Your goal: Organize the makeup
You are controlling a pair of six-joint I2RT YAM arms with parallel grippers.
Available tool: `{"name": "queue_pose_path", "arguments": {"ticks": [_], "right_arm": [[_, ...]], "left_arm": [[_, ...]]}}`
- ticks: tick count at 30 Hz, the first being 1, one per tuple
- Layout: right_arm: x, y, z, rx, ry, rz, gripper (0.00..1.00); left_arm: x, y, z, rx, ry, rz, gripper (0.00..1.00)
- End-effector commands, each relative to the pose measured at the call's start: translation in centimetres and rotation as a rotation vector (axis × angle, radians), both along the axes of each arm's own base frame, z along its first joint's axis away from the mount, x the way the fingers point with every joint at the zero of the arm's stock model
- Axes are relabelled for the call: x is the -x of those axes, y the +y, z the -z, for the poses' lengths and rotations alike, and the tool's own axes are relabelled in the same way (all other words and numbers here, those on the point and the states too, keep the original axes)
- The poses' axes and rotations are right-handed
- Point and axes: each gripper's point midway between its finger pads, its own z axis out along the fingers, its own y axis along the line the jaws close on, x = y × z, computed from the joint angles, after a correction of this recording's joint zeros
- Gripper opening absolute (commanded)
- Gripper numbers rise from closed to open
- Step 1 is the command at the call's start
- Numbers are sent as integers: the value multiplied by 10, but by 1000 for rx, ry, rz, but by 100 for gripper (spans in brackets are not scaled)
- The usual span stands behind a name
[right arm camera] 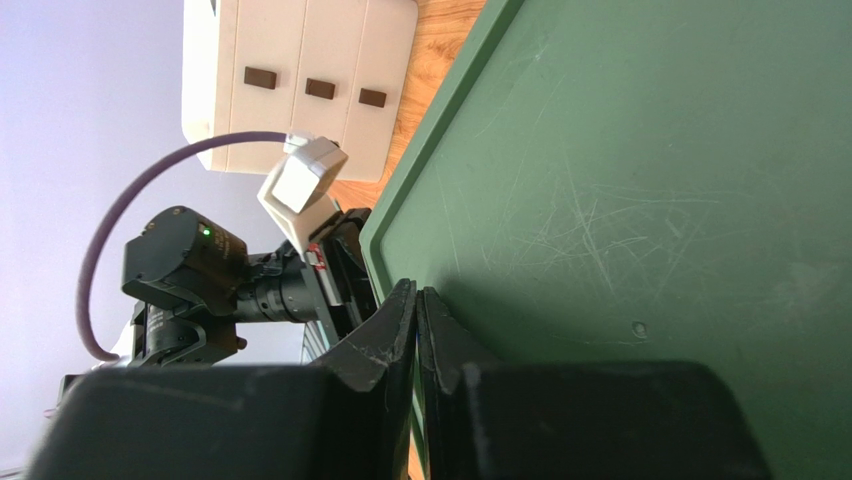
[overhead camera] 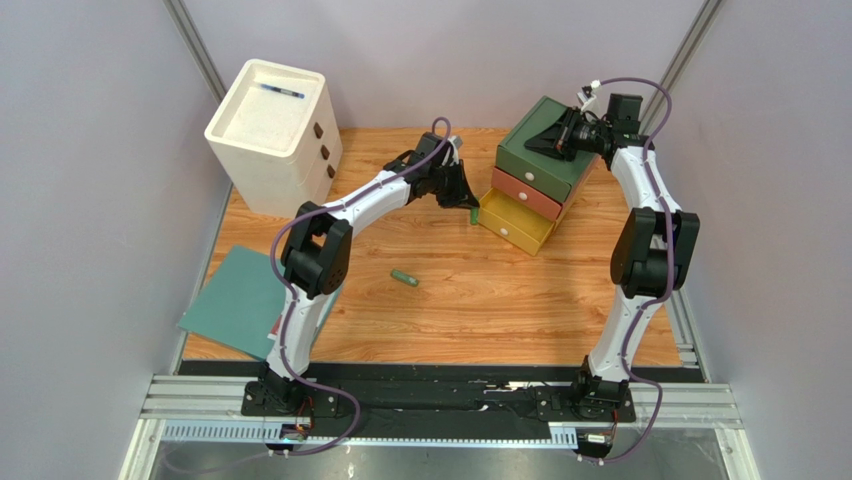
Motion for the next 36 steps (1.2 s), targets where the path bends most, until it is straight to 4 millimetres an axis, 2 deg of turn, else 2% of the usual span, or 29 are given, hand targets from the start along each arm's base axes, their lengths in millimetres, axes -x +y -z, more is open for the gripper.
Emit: {"name": "queue_pose_path", "arguments": {"ticks": [1, 3, 5, 7, 8, 9, 13, 14, 16, 17, 18, 19, 22, 27, 28, 29, 31, 32, 33, 34, 36], "right_arm": [[51, -21, 198, 152, 527, 69, 11], [51, -20, 197, 151, 527, 69, 11], [51, -20, 197, 151, 528, 68, 11], [51, -21, 196, 152, 523, 68, 11], [51, -21, 197, 153, 528, 68, 11], [51, -20, 197, 151, 527, 68, 11], [51, -20, 196, 152, 526, 68, 11], [51, -21, 196, 152, 524, 68, 11], [51, -21, 196, 152, 524, 70, 11], [51, -21, 196, 152, 526, 70, 11], [52, -20, 197, 151, 527, 68, 11], [51, -21, 197, 151, 528, 70, 11], [51, -20, 196, 149, 525, 69, 11], [50, -20, 195, 147, 524, 69, 11], [51, -20, 195, 147, 526, 69, 11], [51, -20, 194, 147, 524, 69, 11], [51, -20, 194, 146, 522, 68, 11], [50, -20, 193, 146, 521, 68, 11], [50, -20, 194, 148, 520, 69, 11], [50, -20, 193, 146, 521, 69, 11], [51, -20, 194, 147, 523, 69, 11]], "left_arm": [[-19, -33, -67, 209, -99, -4, 0], [-23, -40, -70, 245, -80, -23, 0], [-28, -50, -84, 298, -100, -27, 0], [-31, -56, -83, 308, -98, -23, 1], [-32, -62, -92, 318, -112, -17, 2], [-32, -63, -81, 296, -95, -15, 6], [-28, -69, -71, 270, -66, -16, 15], [-26, -68, -66, 254, -58, -20, 22], [-22, -65, -54, 216, -25, -30, 29], [-19, -66, -54, 214, -21, -30, 37], [-16, -67, -52, 211, -13, -25, 59], [-13, -69, -51, 212, -5, -21, 99], [-10, -73, -51, 222, -3, -13, 99], [-16, -69, -72, 247, -63, -21, 100], [-17, -66, -74, 243, -71, -20, 100], [-16, -64, -86, 247, -113, -7, 100], [-16, -55, -90, 219, -165, 21, 99], [-15, -52, -106, 235, -215, 48, 100], [-1, -51, -98, 243, -223, 125, 100], [3, -47, -127, 270, -336, 169, 100], [3, -31, -123, 200, -383, 146, 100]]}}
